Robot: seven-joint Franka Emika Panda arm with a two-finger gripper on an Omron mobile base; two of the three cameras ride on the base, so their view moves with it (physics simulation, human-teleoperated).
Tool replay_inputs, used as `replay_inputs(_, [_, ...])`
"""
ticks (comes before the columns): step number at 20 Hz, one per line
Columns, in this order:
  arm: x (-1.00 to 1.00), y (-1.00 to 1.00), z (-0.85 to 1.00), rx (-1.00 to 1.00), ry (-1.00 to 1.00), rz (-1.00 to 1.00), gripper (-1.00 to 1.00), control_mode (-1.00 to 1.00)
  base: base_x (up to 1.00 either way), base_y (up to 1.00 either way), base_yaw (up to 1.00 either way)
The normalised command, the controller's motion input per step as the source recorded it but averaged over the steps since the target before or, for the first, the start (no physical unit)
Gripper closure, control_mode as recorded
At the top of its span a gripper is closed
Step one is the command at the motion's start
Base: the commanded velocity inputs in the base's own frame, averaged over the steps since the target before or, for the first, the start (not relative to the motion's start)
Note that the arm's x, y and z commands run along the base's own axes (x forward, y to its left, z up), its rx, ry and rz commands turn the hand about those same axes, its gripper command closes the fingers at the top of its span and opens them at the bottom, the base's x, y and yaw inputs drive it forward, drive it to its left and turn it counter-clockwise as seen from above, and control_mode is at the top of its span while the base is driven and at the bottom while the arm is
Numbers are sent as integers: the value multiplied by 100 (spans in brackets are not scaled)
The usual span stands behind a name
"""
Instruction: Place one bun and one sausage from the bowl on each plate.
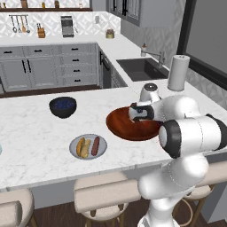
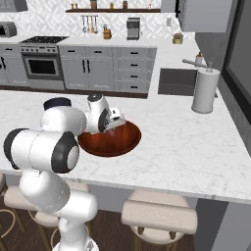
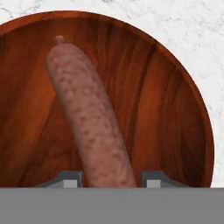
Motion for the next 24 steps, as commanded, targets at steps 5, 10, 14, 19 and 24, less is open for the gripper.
replay_inputs(5, [-95, 12, 100, 44, 0, -40, 100, -100, 0, 0, 0])
replay_inputs(10, [-100, 14, 93, 30, 16, -32, 100, -100, 0, 0, 0])
replay_inputs(14, [-100, 0, 6, 2, 14, -27, 100, -100, 0, 0, 0])
replay_inputs(19, [-100, 7, 0, -10, -5, -22, 100, -100, 0, 0, 0])
replay_inputs(24, [-40, 4, -1, -3, 0, -2, 100, -100, 0, 0, 0])
